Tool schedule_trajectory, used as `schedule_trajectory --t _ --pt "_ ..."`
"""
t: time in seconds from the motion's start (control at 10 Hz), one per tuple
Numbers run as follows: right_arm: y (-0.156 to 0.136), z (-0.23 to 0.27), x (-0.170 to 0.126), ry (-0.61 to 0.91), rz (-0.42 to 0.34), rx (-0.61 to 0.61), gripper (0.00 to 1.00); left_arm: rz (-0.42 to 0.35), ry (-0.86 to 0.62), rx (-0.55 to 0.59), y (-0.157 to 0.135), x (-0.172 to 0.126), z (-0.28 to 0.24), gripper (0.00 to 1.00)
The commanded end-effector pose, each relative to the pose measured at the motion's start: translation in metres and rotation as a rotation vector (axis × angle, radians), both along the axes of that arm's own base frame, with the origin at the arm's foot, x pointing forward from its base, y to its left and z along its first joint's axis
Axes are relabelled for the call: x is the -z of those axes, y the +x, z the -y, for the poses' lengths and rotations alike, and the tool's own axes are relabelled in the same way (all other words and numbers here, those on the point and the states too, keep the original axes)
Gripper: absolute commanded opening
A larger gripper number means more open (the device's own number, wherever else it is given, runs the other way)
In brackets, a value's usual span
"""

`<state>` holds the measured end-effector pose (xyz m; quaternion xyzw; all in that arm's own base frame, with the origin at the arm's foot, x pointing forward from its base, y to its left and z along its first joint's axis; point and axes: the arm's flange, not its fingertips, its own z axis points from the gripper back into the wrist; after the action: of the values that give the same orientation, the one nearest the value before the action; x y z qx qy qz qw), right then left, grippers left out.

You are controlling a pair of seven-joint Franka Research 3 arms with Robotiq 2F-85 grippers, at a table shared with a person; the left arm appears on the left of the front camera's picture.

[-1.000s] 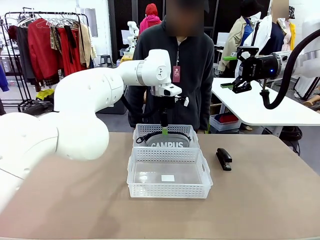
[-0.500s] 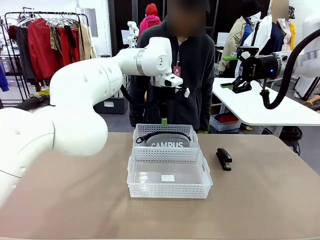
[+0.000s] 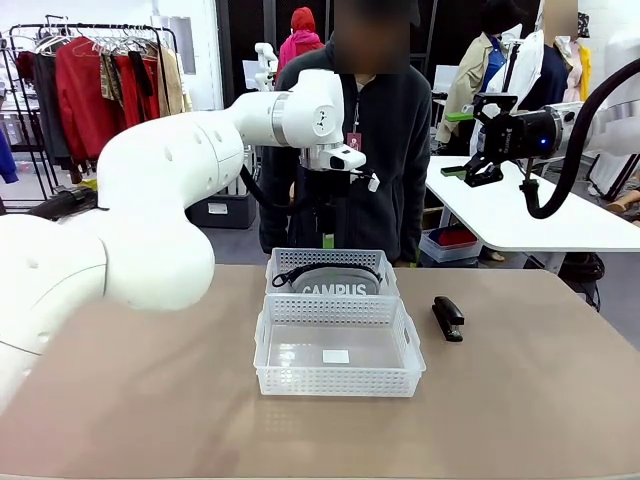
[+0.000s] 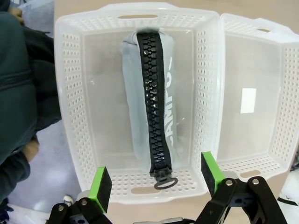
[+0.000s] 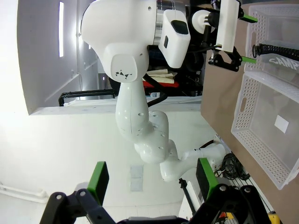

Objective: Distribute items into two baskets.
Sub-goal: Pick up the Stapler that the person points to.

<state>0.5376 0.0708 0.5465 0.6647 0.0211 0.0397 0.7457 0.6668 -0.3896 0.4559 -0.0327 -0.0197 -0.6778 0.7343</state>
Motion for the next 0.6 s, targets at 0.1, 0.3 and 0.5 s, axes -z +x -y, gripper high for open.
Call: schedule_trajectory --t 0.1,0.3,0.5 --pt "0.000 0.000 -0.002 0.000 -0.006 0.001 1.00 0.000 0.000 0.000 0.000 0.000 0.000 1.00" --pt "0.000 0.000 -0.002 0.000 -0.006 0.001 1.00 -0.057 0.074 -0.040 -0.024 -0.019 -0.015 1.00" --pt "0.000 0.000 -0.002 0.000 -0.006 0.001 1.00 -0.068 0.197 -0.099 -0.046 -0.041 -0.033 1.00"
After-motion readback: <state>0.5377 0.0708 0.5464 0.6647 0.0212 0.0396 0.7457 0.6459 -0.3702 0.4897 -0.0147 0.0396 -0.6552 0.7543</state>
